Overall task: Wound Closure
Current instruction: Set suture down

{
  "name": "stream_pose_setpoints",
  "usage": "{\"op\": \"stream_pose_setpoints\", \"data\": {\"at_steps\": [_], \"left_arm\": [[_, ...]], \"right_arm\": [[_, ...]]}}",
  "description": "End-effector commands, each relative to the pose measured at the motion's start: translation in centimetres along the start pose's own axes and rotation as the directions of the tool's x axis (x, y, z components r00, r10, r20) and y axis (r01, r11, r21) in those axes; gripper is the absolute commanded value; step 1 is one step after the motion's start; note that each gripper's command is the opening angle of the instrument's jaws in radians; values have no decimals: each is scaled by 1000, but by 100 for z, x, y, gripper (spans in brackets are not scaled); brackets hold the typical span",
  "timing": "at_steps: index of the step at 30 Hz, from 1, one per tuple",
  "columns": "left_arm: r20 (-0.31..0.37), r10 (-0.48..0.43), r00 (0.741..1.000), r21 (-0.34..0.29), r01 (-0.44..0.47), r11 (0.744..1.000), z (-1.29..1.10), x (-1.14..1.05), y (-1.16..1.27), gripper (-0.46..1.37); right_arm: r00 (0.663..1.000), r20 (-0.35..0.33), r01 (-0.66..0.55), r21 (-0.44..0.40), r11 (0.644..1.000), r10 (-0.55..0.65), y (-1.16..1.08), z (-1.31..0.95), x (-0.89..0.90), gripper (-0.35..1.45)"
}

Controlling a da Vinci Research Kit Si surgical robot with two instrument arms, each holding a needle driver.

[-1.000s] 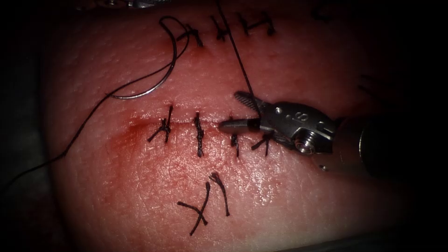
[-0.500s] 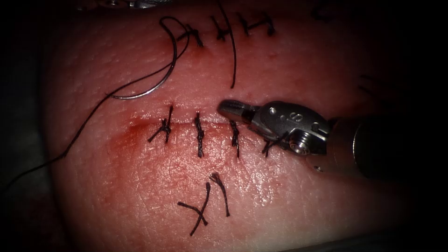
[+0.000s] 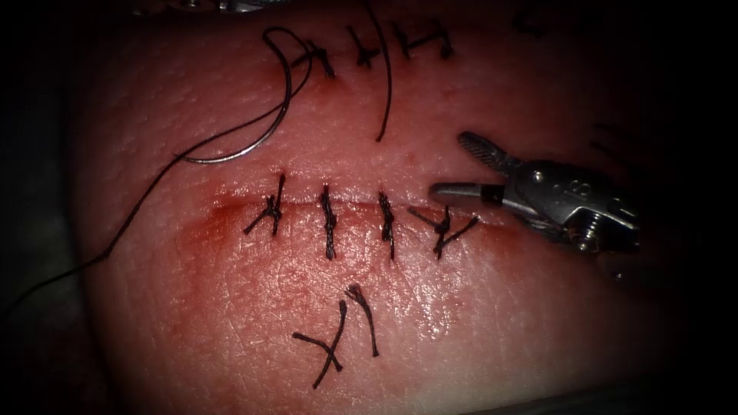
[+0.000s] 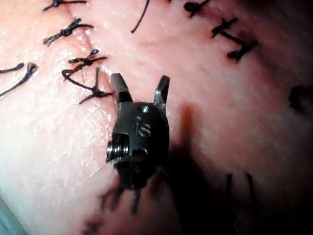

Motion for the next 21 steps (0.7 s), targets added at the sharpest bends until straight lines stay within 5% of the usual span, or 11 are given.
{"op": "stream_pose_setpoints", "data": {"at_steps": [1,8,13,21], "left_arm": [[-11,0,1000,-5,0,1000,1,0,1,-35],[-160,12,987,6,-11,1000,40,31,45,-35],[-252,-16,968,-28,9,1000,61,48,84,-35],[-351,-84,933,-130,41,991,79,59,147,-35]], "right_arm": [[1000,-2,-4,-5,1000,4,2,-2,-1,121],[999,23,-23,-97,995,25,35,-57,-20,121],[998,34,-40,-146,988,46,43,-73,-29,122],[998,29,-52,-96,994,55,44,-74,-30,114]]}}
